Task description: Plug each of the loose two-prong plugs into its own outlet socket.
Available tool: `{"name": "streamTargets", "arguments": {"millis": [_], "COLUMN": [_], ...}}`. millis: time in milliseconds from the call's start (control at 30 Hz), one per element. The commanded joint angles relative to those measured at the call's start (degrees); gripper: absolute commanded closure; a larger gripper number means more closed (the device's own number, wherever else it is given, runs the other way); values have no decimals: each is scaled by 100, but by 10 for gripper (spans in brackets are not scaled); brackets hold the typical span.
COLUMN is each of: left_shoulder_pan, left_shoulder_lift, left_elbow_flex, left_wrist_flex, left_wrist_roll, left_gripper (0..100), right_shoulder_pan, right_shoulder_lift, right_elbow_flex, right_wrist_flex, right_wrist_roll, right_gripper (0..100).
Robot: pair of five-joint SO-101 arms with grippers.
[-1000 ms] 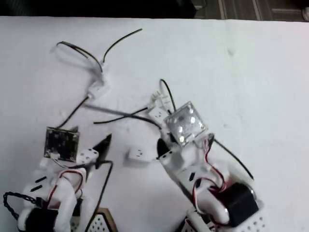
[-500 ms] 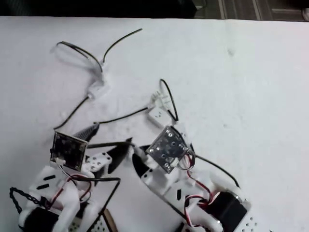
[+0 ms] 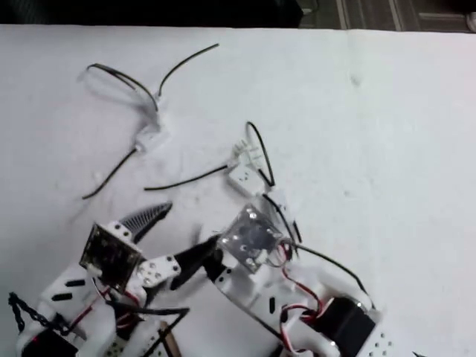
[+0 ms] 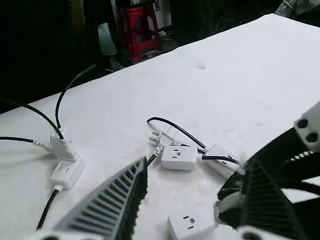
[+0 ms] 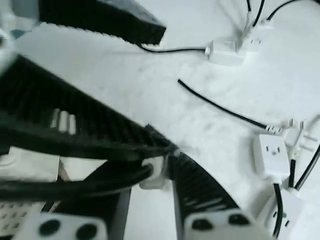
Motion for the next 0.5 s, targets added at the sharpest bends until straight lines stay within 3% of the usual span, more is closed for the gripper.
{"name": "streamTargets", "arguments": {"millis": [0,167,400,467], "left_shoulder_pan": [66,-40,-1191,-1455], "left_shoulder_lift": [-13,-13,-4,22], "left_elbow_flex": [-246,-255,-220,-167], "left_wrist_flex": [70,79,-53,-70], "left_wrist_roll": [-70,-79,-114,-404], "left_gripper": [691,691,691,691], "right_shoulder_pan": [-57,268,1947,2396], "right_shoulder_lift": [-22,-22,-22,-22], "right_elbow_flex": [-35,-35,-35,-26], "right_wrist_flex": [-119,-92,119,154], "right_wrist_roll": [-35,-35,9,9], "right_gripper": [981,981,981,981]}}
